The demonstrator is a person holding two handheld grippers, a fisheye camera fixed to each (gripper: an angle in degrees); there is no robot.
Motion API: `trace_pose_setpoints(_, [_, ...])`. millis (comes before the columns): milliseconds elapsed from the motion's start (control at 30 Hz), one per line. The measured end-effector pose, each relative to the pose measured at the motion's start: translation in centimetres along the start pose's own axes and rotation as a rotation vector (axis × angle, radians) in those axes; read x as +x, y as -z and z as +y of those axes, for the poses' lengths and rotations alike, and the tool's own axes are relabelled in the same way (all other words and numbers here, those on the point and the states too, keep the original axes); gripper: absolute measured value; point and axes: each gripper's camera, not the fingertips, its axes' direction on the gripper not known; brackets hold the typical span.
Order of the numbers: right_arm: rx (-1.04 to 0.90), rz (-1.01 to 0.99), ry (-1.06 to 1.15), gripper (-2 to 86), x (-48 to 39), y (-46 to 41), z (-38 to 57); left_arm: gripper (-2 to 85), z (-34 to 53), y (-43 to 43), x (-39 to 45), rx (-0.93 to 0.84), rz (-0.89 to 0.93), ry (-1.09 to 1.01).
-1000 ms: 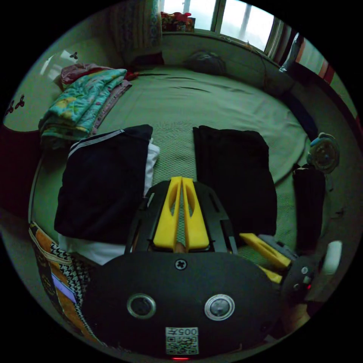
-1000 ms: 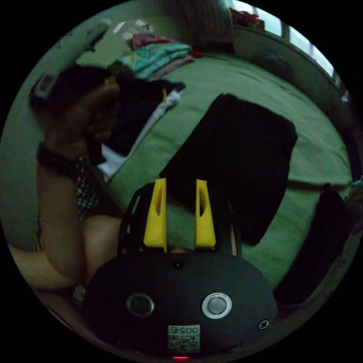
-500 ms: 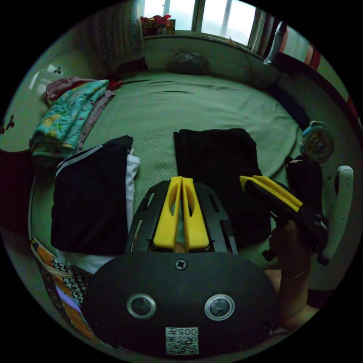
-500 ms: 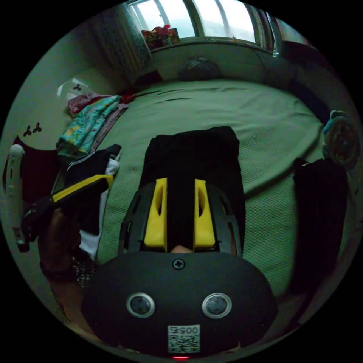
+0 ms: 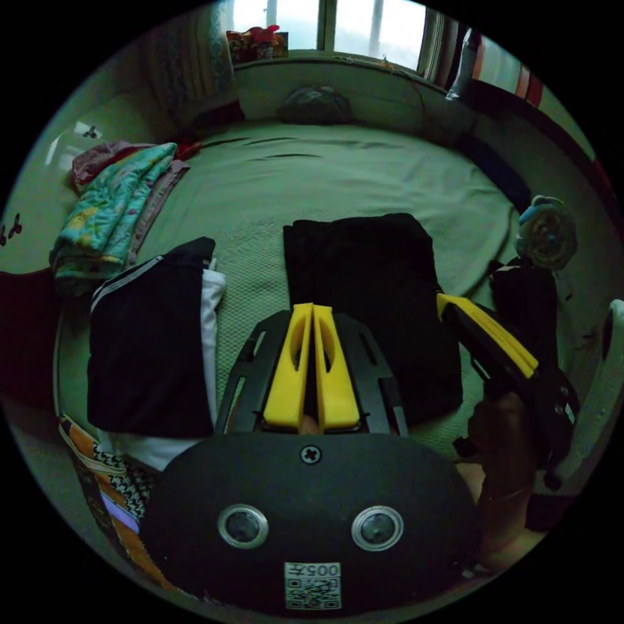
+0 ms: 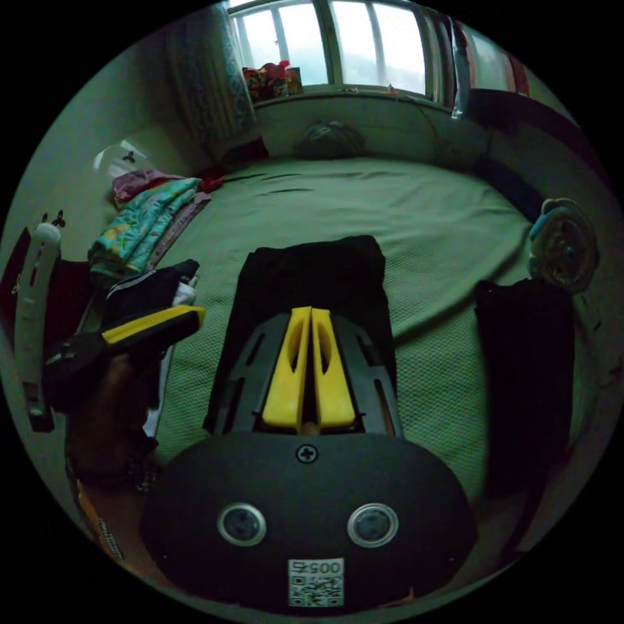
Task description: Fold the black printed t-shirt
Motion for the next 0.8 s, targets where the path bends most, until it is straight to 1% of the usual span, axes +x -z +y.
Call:
trace_pose_setpoints(200, [0.031, 0.026, 0.022, -0.3, -0.8, 0.6, 0.7, -0.7, 0.9, 0.6, -0.6, 0.026, -0.022, 0.01])
trace_pose_setpoints(467, [0.056, 0.066, 0.104, -0.4, -3.3, -0.7, 0.9, -0.6, 2.0, 0.8, -2.9, 0.042, -0.145, 0.078])
trace_pose_setpoints(533, [0.071, 0.082, 0.126, -0.7, -4.0, -1.0, 0.9, -0.5, 2.2, 0.8, -3.4, 0.045, -0.146, 0.085])
trace_pose_setpoints(667, [0.064, 0.045, 0.144, -0.9, -5.3, -1.9, 0.9, -0.2, 2.9, 1.2, -4.5, 0.097, -0.097, 0.08])
trace_pose_setpoints(800, [0.028, 0.022, 0.13, -0.2, -6.5, -3.2, 0.6, -0.2, 3.2, 1.1, -5.4, 0.066, -0.13, 0.087])
